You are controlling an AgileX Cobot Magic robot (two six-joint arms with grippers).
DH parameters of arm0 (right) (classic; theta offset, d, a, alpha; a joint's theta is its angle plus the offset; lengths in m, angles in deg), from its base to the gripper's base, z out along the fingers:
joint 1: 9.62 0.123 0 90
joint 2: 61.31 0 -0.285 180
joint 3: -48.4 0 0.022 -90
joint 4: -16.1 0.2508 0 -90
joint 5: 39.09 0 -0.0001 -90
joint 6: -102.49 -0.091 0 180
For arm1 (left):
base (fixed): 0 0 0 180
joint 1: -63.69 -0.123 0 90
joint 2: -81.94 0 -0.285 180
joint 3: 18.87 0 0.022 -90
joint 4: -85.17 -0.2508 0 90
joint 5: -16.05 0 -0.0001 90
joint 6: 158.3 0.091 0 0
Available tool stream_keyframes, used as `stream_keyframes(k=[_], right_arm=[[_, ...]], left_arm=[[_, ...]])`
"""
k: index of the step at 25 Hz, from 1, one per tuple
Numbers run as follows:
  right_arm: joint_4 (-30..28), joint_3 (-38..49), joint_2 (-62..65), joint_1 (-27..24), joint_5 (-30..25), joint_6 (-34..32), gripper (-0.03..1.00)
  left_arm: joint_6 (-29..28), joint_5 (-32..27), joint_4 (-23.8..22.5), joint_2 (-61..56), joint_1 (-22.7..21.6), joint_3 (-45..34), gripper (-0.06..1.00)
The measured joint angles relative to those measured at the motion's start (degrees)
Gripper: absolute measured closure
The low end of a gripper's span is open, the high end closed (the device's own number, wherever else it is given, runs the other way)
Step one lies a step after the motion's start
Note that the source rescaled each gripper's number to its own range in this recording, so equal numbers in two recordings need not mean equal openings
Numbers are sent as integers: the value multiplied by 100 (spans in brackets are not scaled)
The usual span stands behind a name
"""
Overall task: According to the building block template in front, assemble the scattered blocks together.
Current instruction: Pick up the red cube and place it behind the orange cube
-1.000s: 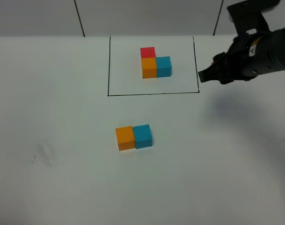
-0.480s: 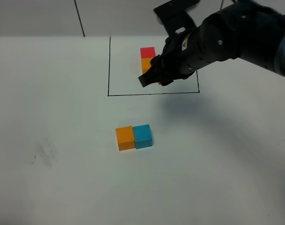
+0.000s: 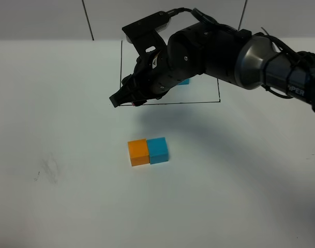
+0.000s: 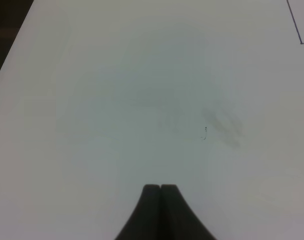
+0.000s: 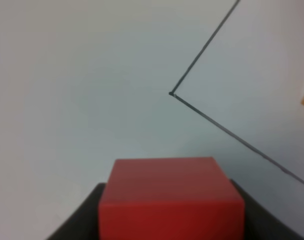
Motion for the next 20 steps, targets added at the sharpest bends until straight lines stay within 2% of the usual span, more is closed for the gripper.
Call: stream_keyframes(k=[8, 20], right_arm=[[320, -116, -471, 22, 1, 7, 54], [367, -116, -517, 22, 51, 40, 54]], left_arm=[[-1, 0, 0, 0, 0, 0, 94], [0, 0, 0, 0, 0, 0, 94]])
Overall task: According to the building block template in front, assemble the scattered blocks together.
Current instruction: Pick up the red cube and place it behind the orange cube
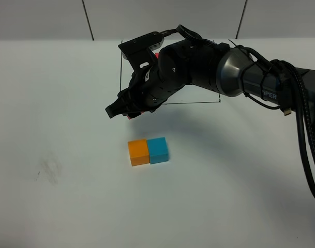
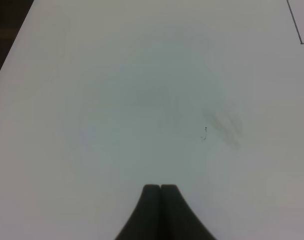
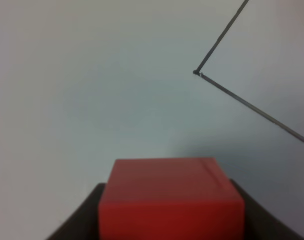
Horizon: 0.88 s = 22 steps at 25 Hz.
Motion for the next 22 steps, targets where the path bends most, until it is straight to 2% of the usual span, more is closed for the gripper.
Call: stream_keyframes(k=[5, 11, 17, 22], right_arm=[[179, 0, 0, 0, -61, -332, 54], [126, 0, 0, 0, -281, -1506, 54], [-852, 0, 0, 0, -545, -2817, 54], [-1169, 0, 0, 0, -790, -3152, 54]], left_arm=[[0, 0, 0, 0, 0, 0, 94], [0, 0, 0, 0, 0, 0, 94], [0, 0, 0, 0, 0, 0, 94], [0, 0, 0, 0, 0, 0, 94]])
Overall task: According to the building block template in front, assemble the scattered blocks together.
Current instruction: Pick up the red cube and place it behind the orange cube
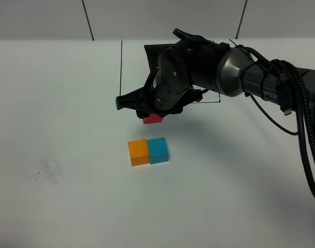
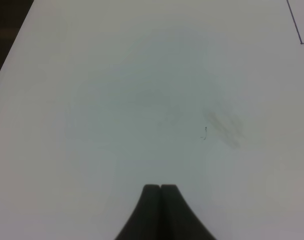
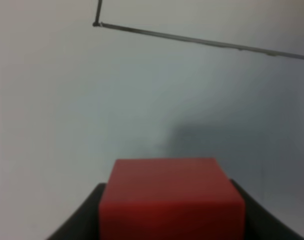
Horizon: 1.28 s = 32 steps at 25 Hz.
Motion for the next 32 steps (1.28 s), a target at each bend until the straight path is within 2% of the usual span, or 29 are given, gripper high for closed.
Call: stream_keyframes(k=[7, 15, 23, 32], right_arm=[[-63, 0, 0, 35, 19, -217, 54], [-581, -67, -53, 261, 133, -870, 54], [-627, -676, -471, 421, -67, -915, 54], [-618, -702, -704, 475, -213, -977, 54]], left_arm=[[0, 0, 0, 0, 0, 0, 94], [0, 0, 0, 0, 0, 0, 94], [0, 0, 0, 0, 0, 0, 94], [0, 0, 0, 0, 0, 0, 94]])
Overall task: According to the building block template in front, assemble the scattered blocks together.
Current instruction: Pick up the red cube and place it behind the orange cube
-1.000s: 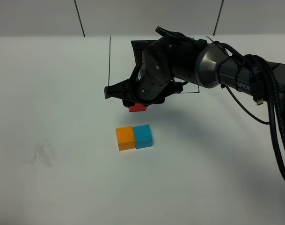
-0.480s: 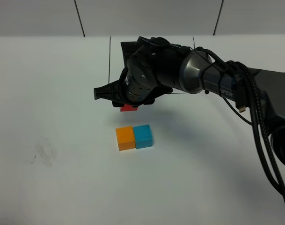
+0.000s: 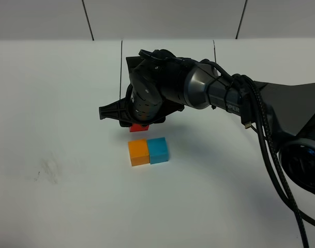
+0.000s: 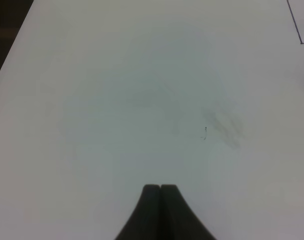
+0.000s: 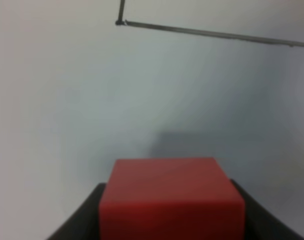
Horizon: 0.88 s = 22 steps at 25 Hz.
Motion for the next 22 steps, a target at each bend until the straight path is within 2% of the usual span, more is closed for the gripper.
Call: stream_keyframes(k=[22], right_arm=[[-5, 0, -61, 150, -45, -23, 54]], left_arm=[[0, 0, 0, 0, 0, 0, 94]])
